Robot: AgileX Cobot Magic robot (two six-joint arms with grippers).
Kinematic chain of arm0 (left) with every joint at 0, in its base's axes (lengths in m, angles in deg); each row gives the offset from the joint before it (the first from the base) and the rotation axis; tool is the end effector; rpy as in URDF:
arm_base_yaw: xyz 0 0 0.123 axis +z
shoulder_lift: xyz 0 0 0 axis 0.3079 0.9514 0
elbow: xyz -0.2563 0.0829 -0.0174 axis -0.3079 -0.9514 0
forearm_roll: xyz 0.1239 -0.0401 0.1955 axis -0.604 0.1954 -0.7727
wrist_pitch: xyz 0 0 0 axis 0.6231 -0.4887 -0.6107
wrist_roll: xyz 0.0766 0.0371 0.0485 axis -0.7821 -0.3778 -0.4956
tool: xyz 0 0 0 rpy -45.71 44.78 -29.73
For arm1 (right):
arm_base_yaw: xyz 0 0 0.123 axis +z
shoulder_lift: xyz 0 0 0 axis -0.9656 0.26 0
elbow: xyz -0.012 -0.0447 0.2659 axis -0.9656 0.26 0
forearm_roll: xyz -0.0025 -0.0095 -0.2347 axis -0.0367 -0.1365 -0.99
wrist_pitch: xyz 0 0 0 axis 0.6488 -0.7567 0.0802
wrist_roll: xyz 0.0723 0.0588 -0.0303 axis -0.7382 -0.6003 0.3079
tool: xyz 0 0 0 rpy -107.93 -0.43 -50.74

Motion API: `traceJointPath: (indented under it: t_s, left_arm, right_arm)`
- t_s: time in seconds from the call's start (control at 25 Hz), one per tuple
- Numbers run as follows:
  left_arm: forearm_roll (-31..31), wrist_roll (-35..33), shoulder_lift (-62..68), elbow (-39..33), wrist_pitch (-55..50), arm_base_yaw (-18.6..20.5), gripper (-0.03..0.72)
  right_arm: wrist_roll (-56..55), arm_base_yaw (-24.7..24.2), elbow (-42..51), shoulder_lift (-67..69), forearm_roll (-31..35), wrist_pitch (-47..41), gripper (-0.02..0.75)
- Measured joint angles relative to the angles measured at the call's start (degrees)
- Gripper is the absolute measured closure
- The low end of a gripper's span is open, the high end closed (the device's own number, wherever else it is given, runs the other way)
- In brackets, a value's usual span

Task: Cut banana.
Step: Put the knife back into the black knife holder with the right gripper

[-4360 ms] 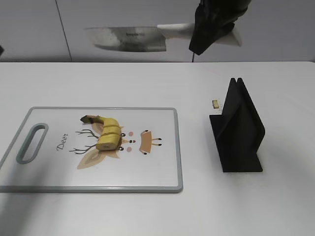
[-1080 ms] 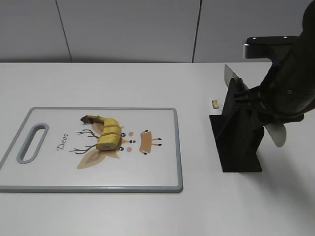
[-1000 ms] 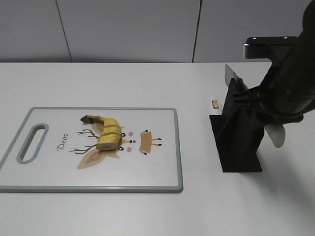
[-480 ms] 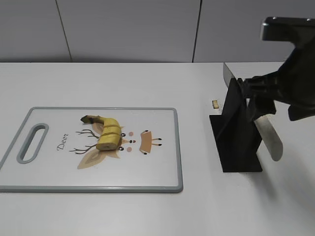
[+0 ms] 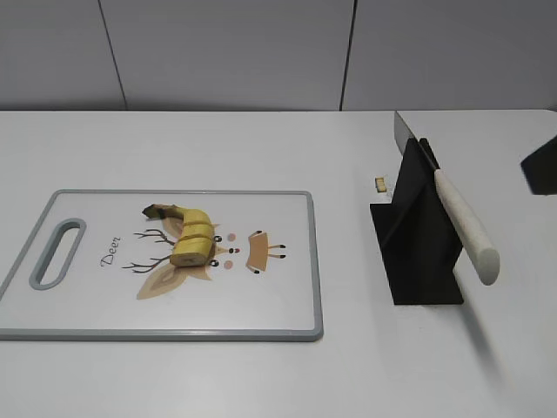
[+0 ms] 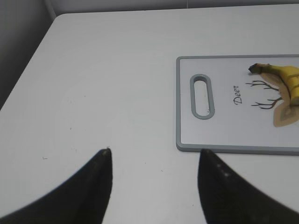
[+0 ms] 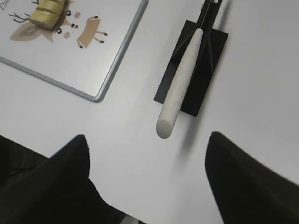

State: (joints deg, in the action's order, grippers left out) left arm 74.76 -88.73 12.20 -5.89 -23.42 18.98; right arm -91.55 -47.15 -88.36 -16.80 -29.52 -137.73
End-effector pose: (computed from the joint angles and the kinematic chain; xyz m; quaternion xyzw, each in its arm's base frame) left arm 0.0027 -0.0009 0.2600 0.0545 0.8622 0.0354 0.5024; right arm 0.1453 0.0849 0.3391 -0.1700 0.9292 0.1357 0.2989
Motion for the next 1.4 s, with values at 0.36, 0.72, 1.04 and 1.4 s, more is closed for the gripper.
traceJointPath:
  t_s: [0.36, 0.72, 1.04, 1.4]
  left_arm:
    - [0.0, 0.0, 0.0, 0.0, 0.0, 0.0, 0.136]
    - [0.02, 0.0, 0.0, 0.0, 0.0, 0.0, 0.136]
    - [0.19, 0.0, 0.0, 0.0, 0.0, 0.0, 0.136]
    - [0.24, 0.0, 0.0, 0.0, 0.0, 0.0, 0.136]
  right_arm:
    - [10.2, 0.0, 6.98, -14.48, 1.69, -1.07, 0.145]
    - [12.06, 0.0, 25.87, -34.34, 1.93, 3.12, 0.145]
    - [12.15, 0.0, 27.59, -43.83, 2.07, 0.59, 0.149]
    - [12.29, 0.0, 28.01, -50.68, 2.49, -0.73, 0.165]
